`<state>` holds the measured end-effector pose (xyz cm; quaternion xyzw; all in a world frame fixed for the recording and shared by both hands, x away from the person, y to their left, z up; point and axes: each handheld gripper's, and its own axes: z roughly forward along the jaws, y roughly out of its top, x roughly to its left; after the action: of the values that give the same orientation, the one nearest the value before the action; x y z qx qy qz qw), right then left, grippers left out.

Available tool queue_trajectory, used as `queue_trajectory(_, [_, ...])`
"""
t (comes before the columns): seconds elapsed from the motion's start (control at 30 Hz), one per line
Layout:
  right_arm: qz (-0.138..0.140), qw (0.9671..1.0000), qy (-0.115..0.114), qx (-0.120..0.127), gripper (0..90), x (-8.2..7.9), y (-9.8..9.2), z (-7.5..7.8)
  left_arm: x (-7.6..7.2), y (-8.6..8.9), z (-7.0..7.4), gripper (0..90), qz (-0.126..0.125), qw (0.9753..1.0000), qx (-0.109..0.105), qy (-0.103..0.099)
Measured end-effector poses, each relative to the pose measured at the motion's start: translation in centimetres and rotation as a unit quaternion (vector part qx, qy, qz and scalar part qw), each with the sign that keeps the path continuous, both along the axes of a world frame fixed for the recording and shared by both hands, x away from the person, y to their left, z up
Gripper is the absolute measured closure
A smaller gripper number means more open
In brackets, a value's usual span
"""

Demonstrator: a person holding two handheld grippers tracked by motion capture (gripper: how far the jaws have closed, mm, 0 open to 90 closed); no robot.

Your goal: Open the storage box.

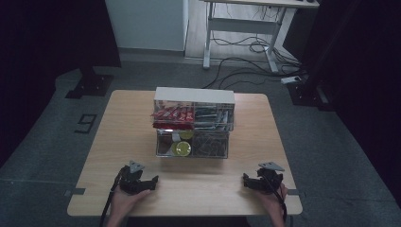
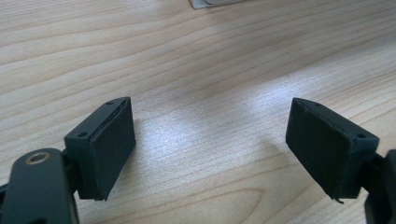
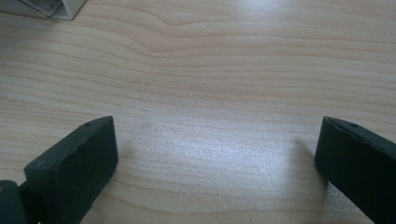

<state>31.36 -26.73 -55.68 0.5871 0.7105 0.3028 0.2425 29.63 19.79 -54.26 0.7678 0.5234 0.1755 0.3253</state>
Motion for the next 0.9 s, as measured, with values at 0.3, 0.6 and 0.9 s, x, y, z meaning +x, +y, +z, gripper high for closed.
queue_trajectory(0.3, [-0.009, 0.9999, -0.009, 0.003, 5.9, -0.2, -0.1, 0.1, -0.3, -0.1, 0.4, 25.5, 0.000, 0.9999, -0.015, -0.002])
queue_trajectory(0.6, [-0.002, 0.9999, -0.012, 0.004, 7.8, -0.2, -0.2, 0.1, -0.8, 0.0, 0.8, 47.8, 0.008, 0.9994, -0.031, -0.008])
queue_trajectory(0.9, [0.016, 0.9998, -0.015, 0.005, 10.7, 0.0, -0.7, 0.1, -1.3, 0.3, 1.8, 73.7, 0.017, 0.9987, -0.039, -0.026])
